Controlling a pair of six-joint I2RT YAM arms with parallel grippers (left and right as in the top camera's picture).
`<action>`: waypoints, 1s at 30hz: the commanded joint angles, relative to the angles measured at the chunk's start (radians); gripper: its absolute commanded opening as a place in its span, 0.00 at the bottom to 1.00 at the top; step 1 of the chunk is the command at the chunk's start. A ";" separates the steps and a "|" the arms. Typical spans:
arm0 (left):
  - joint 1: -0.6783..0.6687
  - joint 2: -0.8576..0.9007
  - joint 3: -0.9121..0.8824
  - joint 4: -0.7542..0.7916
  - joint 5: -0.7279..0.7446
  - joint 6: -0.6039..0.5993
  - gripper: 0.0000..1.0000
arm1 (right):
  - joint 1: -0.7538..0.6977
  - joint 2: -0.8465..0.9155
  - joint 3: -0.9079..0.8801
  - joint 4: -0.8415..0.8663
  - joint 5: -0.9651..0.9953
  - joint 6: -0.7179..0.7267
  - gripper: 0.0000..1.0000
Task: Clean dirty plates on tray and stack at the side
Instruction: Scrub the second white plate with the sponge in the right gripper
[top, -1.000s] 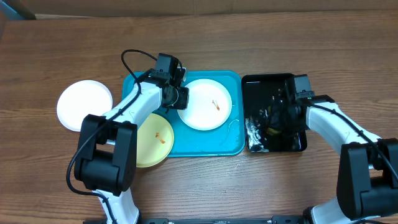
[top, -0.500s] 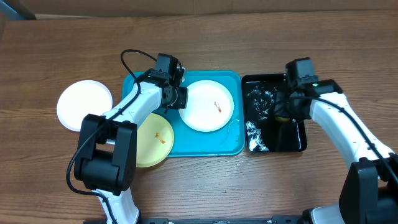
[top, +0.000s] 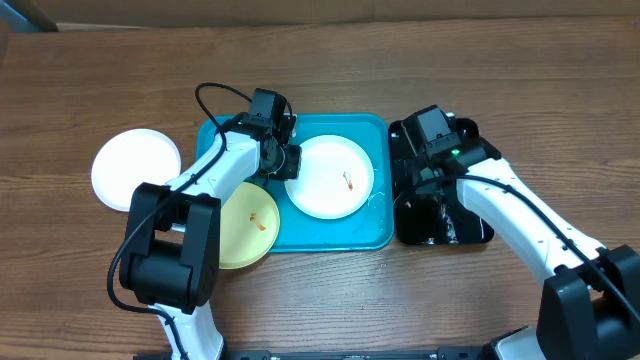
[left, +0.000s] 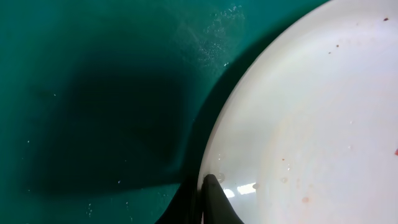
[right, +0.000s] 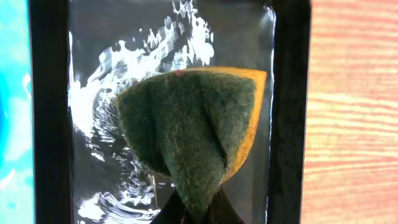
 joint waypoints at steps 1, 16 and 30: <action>-0.007 0.014 -0.006 -0.018 -0.005 0.015 0.04 | -0.012 -0.019 0.078 -0.050 -0.058 -0.041 0.04; -0.007 0.014 -0.006 -0.055 0.034 0.015 0.04 | -0.040 0.042 0.206 -0.201 -0.112 0.005 0.04; -0.007 0.014 -0.006 -0.055 0.040 0.015 0.04 | 0.045 0.081 0.225 0.044 -0.328 0.048 0.04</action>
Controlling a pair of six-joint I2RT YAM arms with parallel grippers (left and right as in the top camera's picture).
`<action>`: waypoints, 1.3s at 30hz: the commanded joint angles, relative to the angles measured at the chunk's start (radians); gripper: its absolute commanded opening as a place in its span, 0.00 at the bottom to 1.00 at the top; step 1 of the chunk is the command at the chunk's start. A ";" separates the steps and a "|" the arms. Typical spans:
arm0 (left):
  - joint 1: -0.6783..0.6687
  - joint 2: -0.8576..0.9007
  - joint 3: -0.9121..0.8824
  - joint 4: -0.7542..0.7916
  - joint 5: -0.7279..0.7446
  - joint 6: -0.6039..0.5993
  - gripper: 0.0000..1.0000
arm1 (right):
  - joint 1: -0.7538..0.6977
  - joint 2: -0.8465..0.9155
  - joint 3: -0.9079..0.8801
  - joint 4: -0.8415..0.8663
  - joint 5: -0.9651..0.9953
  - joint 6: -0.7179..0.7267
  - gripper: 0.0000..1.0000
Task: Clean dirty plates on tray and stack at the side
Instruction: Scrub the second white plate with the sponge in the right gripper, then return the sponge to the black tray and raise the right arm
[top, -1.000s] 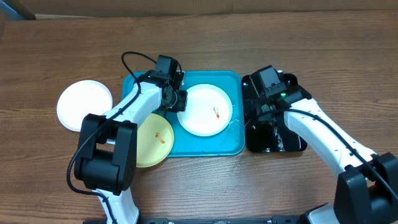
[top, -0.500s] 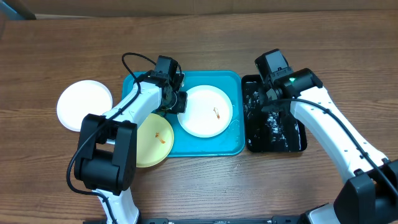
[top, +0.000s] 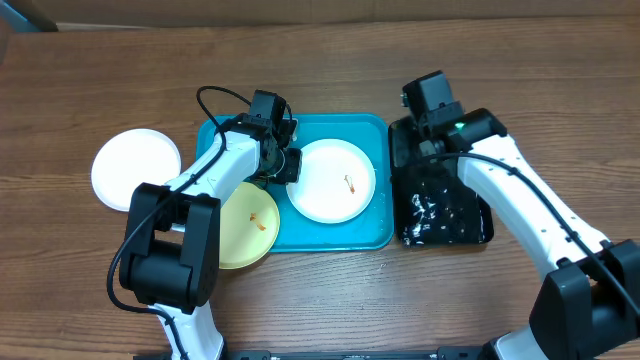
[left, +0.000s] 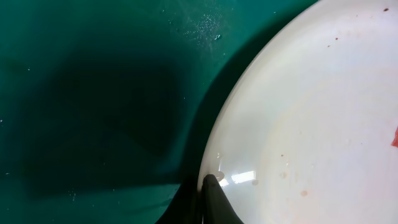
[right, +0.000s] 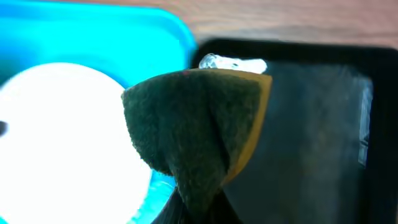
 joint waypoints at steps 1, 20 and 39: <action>-0.007 0.014 -0.008 -0.010 0.005 0.015 0.04 | 0.061 0.037 0.019 0.057 -0.027 0.038 0.04; -0.007 0.014 -0.008 -0.010 0.005 0.015 0.04 | 0.262 0.386 0.019 0.173 0.171 0.041 0.04; -0.006 0.014 -0.008 -0.009 0.004 0.016 0.04 | 0.234 0.397 0.051 0.100 -0.408 0.068 0.04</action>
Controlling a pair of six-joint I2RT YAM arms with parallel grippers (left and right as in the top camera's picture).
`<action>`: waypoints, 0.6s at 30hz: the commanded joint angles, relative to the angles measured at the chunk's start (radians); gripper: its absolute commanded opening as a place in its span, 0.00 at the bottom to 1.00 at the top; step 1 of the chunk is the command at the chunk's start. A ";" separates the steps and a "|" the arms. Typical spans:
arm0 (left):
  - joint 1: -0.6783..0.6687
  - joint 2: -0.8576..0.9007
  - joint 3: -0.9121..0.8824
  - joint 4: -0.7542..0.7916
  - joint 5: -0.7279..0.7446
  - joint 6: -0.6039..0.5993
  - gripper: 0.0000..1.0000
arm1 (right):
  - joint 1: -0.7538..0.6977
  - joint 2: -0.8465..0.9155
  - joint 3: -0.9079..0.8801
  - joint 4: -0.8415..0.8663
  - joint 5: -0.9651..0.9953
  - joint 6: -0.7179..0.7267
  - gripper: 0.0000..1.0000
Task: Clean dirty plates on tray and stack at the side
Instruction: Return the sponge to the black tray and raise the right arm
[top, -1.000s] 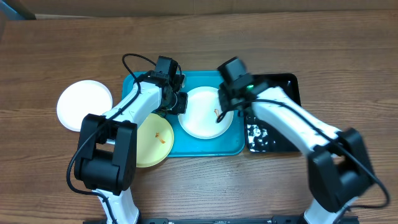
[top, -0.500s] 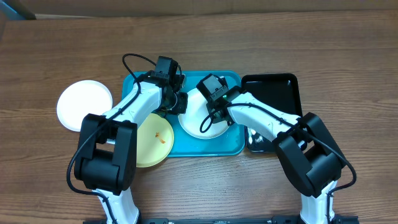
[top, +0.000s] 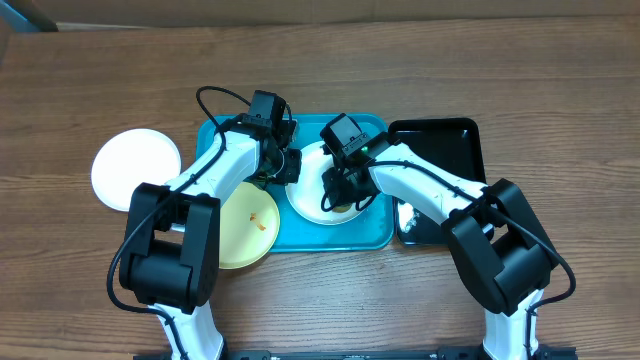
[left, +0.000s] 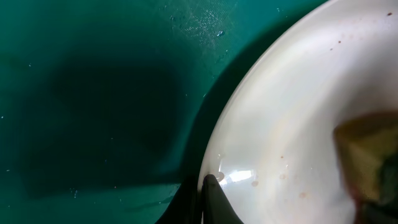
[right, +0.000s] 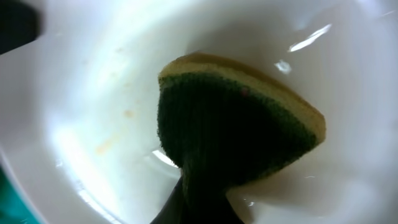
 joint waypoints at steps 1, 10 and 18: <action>-0.007 0.014 -0.008 -0.005 0.005 0.016 0.04 | -0.023 0.050 0.027 -0.002 -0.212 0.020 0.04; -0.007 0.014 -0.008 -0.005 0.005 0.016 0.04 | -0.240 0.002 0.241 -0.075 -0.525 0.014 0.04; -0.008 0.014 -0.008 0.002 0.005 0.016 0.21 | -0.459 -0.077 0.262 -0.406 -0.235 -0.095 0.04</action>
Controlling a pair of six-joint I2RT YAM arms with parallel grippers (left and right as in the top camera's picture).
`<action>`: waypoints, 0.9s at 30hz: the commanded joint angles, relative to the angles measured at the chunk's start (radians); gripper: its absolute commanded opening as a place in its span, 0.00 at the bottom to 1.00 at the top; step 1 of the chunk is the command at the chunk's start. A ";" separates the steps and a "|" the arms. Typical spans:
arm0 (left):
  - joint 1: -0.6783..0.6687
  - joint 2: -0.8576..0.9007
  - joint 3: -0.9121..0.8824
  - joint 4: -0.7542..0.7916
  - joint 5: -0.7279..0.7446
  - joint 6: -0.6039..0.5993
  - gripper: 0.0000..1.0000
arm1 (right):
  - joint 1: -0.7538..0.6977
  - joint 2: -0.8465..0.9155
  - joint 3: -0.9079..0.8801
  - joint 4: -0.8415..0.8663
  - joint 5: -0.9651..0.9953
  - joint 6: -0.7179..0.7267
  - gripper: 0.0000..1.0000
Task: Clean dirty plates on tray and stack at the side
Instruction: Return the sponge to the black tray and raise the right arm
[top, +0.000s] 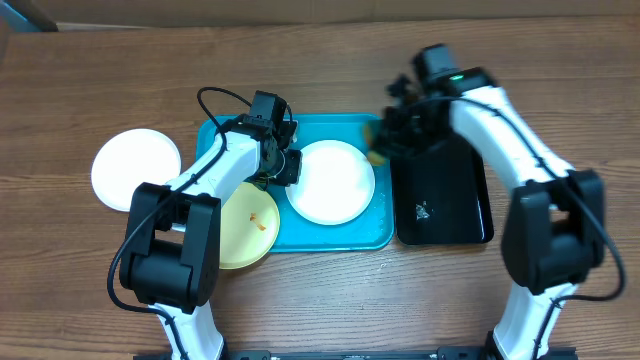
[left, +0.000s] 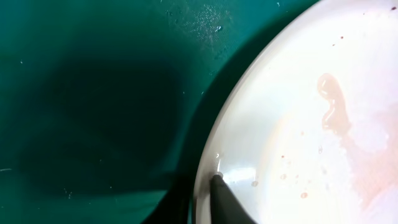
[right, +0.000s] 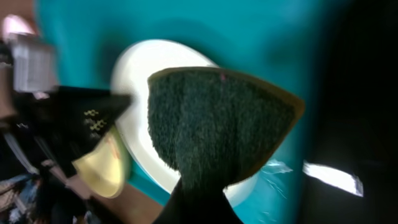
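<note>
A white plate (top: 330, 182) lies in the blue tray (top: 380, 238). My left gripper (top: 286, 165) is shut on the plate's left rim, and its fingers (left: 219, 190) pinch the edge. A faint pink smear (left: 333, 109) and small specks remain on the wet plate (left: 311, 124). My right gripper (top: 386, 140) is shut on a green-and-yellow sponge (right: 217, 121), held in the air over the tray's right edge. Below the sponge show the white plate (right: 134, 93) and a yellow plate (right: 102, 168).
A black water basin (top: 445, 190) stands right of the tray. The yellow plate (top: 245, 225), with an orange stain, overlaps the tray's lower-left corner. Another white plate (top: 135, 168) lies on the wooden table at the left.
My right gripper, which pressed the sponge on the white plate, now holds it up at the tray's right edge by the basin. The plate's orange stain is gone, leaving a faint smear.
The sponge was first in my right gripper over the wet basin. Then it hung above the basin's far end beside the tray. Then it pressed on the white plate's stained middle, and now it is off the plate. My left gripper held the plate's rim throughout.
</note>
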 joint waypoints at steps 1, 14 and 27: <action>-0.007 0.014 -0.006 0.003 0.005 0.015 0.23 | -0.064 -0.046 0.016 -0.097 0.204 -0.047 0.04; -0.006 0.014 -0.006 0.027 0.005 0.015 0.35 | -0.120 -0.045 -0.259 0.063 0.446 -0.035 0.04; -0.006 0.014 0.005 0.073 0.005 -0.002 0.33 | -0.160 -0.084 0.015 -0.113 0.380 -0.066 0.62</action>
